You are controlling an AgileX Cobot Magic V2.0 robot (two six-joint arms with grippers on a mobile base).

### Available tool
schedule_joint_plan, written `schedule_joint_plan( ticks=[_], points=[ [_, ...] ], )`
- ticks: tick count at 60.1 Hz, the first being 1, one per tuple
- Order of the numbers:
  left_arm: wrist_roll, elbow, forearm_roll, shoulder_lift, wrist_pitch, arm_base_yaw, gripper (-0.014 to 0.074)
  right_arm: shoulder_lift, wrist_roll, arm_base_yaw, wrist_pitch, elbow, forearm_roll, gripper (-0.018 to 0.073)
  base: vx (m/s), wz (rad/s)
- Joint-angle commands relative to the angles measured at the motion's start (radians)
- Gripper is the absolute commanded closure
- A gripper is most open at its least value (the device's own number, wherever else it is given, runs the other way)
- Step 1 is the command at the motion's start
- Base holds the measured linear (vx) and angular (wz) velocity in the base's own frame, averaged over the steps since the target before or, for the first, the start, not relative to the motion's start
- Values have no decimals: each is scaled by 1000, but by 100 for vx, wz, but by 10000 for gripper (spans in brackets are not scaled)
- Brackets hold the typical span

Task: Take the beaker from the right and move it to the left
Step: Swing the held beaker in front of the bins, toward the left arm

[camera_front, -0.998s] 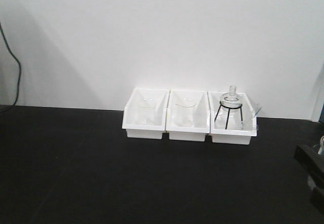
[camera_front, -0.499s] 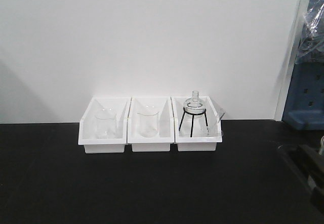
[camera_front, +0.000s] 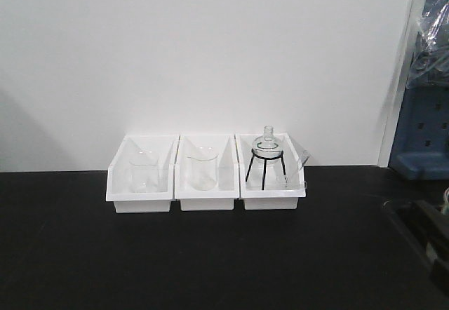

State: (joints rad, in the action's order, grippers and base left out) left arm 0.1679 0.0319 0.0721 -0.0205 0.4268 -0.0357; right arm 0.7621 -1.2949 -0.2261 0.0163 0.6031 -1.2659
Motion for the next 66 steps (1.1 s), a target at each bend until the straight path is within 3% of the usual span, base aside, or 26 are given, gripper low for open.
schedule_joint_plan(
  ticks=[1,20,27,32,37,47,58,66],
  points=[
    [-1,19,0,-6,-76,-6,603,-7,4,-1,25,33,-8,564,0,0],
    [-1,19,0,-6,-76,-6,603,20,0,1,2,35,-8,564,0,0],
    [-1,19,0,-6,-76,-6,603,117,9,1,51,47,-81,561,0,0],
    [-1,19,0,-6,-76,-6,603,235,28,1,181,87,-206,561,0,0],
    [-1,19,0,-6,-76,-6,603,363,28,1,298,152,-271,561,0,0],
    [-1,19,0,-6,-76,-6,603,623,63,1,433,281,-269,561,0,0],
    [-1,19,0,-6,-76,-6,603,871,286,1,708,373,-257,561,0,0],
    [-1,19,0,-6,-76,-6,603,1016,367,1,871,408,-182,561,0,0]
  ],
)
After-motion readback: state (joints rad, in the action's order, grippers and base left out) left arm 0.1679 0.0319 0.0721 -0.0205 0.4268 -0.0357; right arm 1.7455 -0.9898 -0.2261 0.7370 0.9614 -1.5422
